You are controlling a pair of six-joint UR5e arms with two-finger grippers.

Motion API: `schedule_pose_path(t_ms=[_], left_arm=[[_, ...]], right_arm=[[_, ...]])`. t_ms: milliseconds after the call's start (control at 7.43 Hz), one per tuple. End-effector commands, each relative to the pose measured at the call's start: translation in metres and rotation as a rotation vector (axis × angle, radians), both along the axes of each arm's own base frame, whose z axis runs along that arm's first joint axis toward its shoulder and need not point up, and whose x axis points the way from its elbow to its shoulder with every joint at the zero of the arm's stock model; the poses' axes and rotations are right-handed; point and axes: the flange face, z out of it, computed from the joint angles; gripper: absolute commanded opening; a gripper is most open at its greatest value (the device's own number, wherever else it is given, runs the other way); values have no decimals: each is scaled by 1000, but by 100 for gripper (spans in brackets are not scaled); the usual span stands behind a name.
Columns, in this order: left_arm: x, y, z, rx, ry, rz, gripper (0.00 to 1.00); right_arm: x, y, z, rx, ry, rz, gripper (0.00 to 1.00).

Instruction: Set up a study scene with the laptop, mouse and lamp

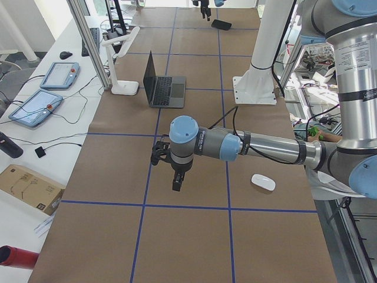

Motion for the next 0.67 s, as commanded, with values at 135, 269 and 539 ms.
schedule_pose_path(t_ms=[135,269,539], left_arm=[[-1,6,-17,-10,9,-42,100],[-1,7,-20,-7,10,-43,100],[-1,7,-20,-13,11,-49,100]], right_arm=[[11,6,16,20,-40,-179,98],[14,-7,15,20,-40,-226,98],[28,-32,9,21,-20,-319,98]])
